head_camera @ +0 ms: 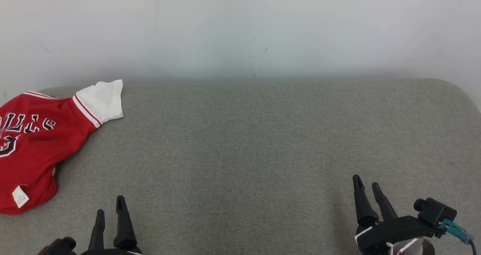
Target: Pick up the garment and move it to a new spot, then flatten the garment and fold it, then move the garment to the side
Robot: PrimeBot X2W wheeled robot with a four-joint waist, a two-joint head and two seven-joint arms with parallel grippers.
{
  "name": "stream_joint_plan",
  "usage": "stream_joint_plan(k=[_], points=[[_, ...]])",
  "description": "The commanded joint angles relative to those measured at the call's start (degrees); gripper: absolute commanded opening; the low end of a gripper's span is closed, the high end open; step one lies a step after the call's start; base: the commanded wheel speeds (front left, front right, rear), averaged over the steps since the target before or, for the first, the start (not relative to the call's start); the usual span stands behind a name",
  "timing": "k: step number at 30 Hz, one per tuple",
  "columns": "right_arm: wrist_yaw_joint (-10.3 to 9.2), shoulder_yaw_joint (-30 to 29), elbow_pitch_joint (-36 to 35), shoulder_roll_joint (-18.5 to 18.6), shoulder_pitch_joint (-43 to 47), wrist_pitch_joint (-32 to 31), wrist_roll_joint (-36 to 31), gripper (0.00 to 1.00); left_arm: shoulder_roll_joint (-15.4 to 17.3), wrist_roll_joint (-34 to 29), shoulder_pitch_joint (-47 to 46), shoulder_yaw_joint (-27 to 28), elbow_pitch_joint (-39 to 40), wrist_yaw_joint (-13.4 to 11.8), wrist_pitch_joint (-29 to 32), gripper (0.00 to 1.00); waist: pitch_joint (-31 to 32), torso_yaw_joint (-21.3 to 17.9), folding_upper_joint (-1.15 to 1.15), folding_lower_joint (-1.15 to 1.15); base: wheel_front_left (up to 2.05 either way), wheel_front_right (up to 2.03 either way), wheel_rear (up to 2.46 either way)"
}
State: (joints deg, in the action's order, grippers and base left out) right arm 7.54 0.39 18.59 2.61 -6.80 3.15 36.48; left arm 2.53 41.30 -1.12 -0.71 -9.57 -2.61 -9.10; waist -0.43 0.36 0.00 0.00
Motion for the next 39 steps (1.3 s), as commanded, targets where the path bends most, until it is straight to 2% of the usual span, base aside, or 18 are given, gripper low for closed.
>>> stream_joint_plan(k=[1,21,39], points=[[-0.04,0.1,-0.8,0.3,-0.1,0.5,-0.9,1.0,0.3,-1.0,0.2,0.0,0.9,-0.2,-0.5,1.0,0.0,0.0,0.0,0.0,0.0,0.0,0.0],[-0.06,1.0,-2.7,0.3,2.7,4.7,-14.2,1.0,0.4,-15.5,2.0,0.5,1.5,-2.2,-2.5,1.0,0.8,0.2,0.0,0.0,0.0,0.0,0.0],[-0.07,0.1,-4.1,0.3,4.4,7.8,-22.2,1.0,2.0,-26.4,2.5,0.7,1.7,0.5,-4.1,1.0,1.2,0.4,0.0,0.0,0.0,0.0,0.0]])
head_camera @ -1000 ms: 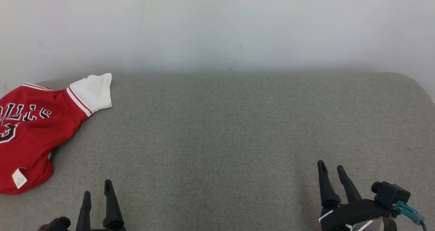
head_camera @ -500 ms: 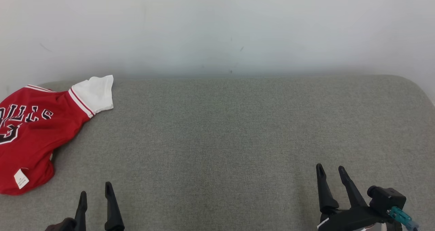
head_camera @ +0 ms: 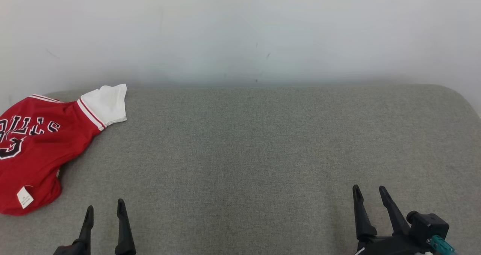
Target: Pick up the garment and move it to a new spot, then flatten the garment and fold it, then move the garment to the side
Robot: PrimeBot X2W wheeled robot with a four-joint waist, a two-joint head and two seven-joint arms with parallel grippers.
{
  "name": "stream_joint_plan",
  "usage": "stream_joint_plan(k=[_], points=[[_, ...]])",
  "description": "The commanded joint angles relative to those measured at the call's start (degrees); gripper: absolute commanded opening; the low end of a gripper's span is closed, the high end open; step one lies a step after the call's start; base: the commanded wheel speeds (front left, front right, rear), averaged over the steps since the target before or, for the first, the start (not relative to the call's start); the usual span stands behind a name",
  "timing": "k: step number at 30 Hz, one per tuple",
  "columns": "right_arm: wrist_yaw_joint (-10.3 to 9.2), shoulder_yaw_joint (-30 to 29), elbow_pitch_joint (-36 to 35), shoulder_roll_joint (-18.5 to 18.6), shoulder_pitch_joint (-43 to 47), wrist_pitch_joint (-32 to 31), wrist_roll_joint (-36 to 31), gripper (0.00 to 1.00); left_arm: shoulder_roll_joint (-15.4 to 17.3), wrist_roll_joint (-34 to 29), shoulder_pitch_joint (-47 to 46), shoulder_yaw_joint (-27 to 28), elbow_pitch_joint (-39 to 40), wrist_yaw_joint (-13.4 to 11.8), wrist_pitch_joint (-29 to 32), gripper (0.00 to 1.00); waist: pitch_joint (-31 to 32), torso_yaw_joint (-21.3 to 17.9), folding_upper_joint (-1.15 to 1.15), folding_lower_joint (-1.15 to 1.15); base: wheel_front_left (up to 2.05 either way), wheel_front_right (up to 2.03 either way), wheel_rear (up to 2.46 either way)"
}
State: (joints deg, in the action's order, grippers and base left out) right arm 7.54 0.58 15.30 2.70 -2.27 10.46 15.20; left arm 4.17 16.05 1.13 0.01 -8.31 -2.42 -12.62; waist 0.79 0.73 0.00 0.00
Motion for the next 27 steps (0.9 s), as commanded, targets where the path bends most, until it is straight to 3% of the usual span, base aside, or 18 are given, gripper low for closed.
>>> stream_joint_plan(k=[1,11,27], points=[[-0.07,-0.3,-0.8,0.2,0.0,0.7,-1.3,1.0,0.5,-1.7,0.3,0.1,0.5,0.4,-0.6,1.0,0.0,0.0,0.0,0.0,0.0,0.0,0.0],[-0.08,-0.9,-1.5,0.3,1.4,2.2,-4.9,1.0,1.3,-6.0,1.3,0.9,0.0,3.0,-1.3,1.0,0.2,0.0,0.0,0.0,0.0,0.0,0.0],[-0.1,-0.5,-1.8,0.3,3.2,4.5,-9.3,1.0,0.4,-13.6,2.5,1.4,0.7,3.3,-2.5,1.0,0.6,0.0,0.0,0.0,0.0,0.0,0.0]])
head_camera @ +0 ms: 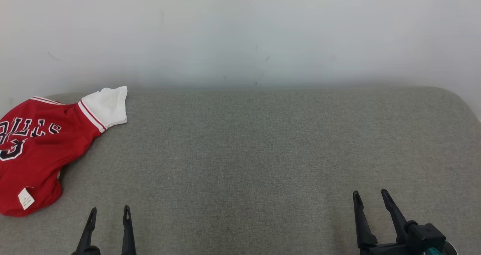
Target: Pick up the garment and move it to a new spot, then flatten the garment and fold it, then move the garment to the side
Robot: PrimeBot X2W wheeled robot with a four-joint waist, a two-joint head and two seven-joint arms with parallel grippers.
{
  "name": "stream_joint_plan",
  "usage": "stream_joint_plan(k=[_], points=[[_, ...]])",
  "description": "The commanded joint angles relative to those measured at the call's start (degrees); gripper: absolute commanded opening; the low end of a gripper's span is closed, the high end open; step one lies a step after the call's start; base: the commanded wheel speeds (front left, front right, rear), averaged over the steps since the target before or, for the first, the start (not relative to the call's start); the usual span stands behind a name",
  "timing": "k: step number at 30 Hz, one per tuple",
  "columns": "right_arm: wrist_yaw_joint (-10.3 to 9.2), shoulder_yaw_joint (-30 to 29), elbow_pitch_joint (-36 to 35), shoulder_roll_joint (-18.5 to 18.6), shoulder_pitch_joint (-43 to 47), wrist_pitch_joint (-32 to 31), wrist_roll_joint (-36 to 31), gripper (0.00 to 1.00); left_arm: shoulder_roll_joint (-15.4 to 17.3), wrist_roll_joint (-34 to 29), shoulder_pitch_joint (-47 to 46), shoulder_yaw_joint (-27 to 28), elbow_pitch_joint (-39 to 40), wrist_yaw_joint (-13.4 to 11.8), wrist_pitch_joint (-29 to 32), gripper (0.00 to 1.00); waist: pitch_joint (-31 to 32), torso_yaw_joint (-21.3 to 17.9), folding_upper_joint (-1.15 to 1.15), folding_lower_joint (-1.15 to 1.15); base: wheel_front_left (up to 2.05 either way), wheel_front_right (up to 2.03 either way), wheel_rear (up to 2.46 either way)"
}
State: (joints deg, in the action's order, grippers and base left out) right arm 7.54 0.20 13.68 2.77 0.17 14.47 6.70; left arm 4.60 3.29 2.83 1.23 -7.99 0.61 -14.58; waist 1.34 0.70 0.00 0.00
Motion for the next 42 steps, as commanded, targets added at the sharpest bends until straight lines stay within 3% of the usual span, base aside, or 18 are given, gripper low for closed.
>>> stream_joint_plan(k=[1,13,42], points=[[-0.1,-0.2,-0.2,0.2,0.7,0.5,-0.8,1.0,0.0,-0.8,0.8,0.1,0.4,0.3,-0.5,1.0,0.0,0.0,0.0,0.0,0.0,0.0,0.0],[-0.1,-2.4,0.4,0.2,1.1,0.8,0.0,1.0,-0.3,-1.2,0.3,0.8,-0.4,2.2,-0.6,1.0,0.3,-0.1,0.0,0.0,0.0,0.0,0.0],[-0.1,-2.3,1.0,0.2,1.2,0.8,1.1,1.0,-1.6,-0.1,1.8,6.1,2.0,2.8,-0.6,1.0,1.1,0.0,0.0,0.0,0.0,0.0,0.0]])
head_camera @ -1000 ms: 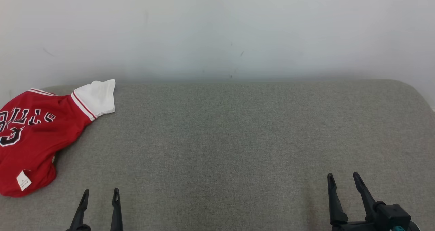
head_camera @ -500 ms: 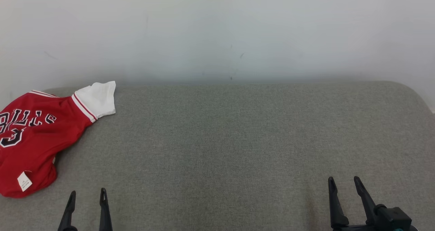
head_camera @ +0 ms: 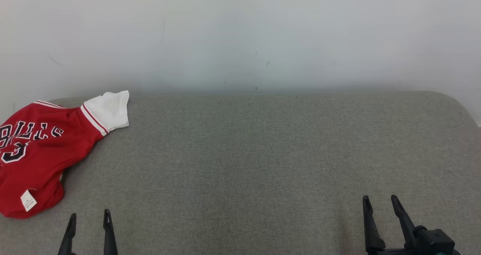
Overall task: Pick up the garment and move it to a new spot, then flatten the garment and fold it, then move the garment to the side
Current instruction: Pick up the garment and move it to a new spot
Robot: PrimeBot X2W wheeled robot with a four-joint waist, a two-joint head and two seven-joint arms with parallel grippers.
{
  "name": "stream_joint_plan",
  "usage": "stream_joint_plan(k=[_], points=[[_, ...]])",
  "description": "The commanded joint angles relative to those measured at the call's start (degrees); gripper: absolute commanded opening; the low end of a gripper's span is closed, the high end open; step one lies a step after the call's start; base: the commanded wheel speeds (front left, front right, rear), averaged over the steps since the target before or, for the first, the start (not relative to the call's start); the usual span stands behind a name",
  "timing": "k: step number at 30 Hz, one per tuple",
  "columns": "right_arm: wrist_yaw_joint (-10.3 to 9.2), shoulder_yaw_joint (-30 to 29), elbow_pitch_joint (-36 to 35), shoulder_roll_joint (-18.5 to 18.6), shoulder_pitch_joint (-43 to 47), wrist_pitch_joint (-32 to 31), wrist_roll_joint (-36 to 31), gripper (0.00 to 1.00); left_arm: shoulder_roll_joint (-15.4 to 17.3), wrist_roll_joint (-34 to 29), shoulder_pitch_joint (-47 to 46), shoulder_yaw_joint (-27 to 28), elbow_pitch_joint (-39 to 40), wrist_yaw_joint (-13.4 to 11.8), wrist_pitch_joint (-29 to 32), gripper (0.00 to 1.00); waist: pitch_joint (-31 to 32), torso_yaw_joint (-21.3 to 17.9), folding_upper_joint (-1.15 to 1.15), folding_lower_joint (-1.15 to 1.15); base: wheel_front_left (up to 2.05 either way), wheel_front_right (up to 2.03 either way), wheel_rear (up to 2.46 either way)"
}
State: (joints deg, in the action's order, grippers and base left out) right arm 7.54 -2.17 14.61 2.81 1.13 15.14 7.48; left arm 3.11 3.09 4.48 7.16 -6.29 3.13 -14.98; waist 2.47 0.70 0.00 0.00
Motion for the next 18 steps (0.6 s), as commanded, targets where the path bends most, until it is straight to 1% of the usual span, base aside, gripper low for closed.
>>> stream_joint_plan(k=[1,18], points=[[-0.1,0.1,0.1,0.1,0.3,0.1,0.3,1.0,-0.2,0.1,0.1,0.3,0.3,0.3,-0.2,1.0,0.0,0.1,0.0,0.0,0.0,0.0,0.0],[-0.1,0.5,0.0,0.1,0.4,0.1,0.5,1.0,-0.2,-0.2,0.7,0.7,0.4,0.8,-0.2,1.0,-0.3,0.0,0.0,0.0,0.0,0.0,0.0]])
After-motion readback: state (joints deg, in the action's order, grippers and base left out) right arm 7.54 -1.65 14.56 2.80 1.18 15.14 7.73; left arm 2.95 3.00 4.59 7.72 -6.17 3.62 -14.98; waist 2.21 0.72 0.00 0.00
